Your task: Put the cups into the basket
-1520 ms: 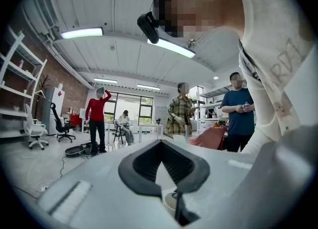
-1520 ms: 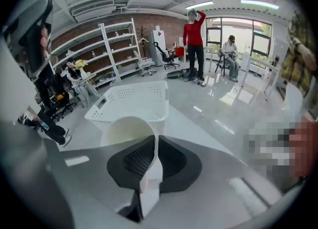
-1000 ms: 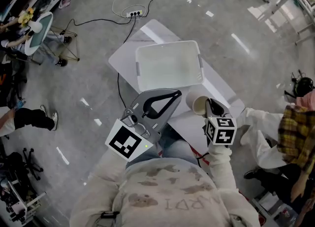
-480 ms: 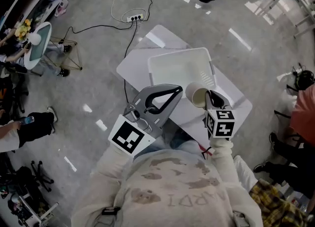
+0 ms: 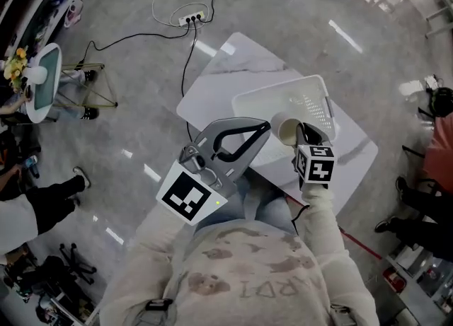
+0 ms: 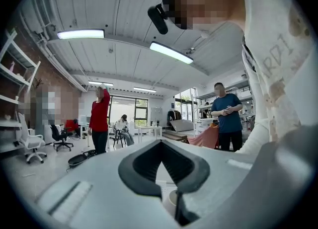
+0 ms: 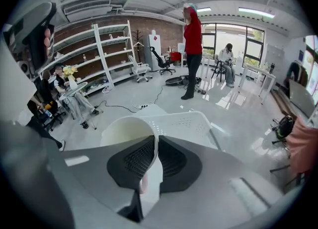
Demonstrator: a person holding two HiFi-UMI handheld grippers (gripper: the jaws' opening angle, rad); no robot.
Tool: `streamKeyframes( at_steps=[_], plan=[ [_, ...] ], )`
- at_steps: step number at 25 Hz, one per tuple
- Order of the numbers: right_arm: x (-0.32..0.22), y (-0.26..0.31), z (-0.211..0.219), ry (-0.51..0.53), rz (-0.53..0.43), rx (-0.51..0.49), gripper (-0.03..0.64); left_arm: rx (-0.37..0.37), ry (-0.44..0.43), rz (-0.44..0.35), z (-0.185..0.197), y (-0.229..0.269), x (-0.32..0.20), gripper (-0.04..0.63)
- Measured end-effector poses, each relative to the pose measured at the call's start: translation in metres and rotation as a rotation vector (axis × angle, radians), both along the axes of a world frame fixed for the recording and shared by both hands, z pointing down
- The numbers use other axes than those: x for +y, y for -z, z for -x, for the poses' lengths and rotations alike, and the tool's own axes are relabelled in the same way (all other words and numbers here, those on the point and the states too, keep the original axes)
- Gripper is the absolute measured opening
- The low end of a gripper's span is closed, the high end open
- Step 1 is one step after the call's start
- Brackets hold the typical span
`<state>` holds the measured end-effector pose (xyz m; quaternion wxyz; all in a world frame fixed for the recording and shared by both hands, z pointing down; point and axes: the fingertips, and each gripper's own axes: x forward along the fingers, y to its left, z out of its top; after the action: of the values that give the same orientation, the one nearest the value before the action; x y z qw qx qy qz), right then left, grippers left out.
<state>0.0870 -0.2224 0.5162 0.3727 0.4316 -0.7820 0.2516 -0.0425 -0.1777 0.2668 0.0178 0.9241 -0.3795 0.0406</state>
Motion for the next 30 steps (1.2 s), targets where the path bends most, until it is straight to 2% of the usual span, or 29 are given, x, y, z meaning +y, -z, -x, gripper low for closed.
streamKeyframes(
  at_steps=[8, 17, 25, 30],
  plan=[
    [-0.022, -0.084, 0.034, -0.021, 0.095, 0.07, 0.048, 0.012, -0.076, 0.04, 0.031, -0.049, -0.036, 0.0],
    [-0.033, -0.174, 0.05, 0.057, 0.185, 0.162, 0.048, 0.05, -0.107, 0.08, 0.033, -0.104, -0.047, 0.0],
    [-0.034, -0.227, 0.063, 0.129, 0.228, 0.229, 0.048, 0.08, -0.105, 0.106, 0.036, -0.137, -0.052, 0.0],
    [-0.032, -0.24, 0.066, 0.132, 0.232, 0.24, 0.046, 0.081, -0.103, 0.119, 0.04, -0.147, -0.051, 0.0]
  ],
)
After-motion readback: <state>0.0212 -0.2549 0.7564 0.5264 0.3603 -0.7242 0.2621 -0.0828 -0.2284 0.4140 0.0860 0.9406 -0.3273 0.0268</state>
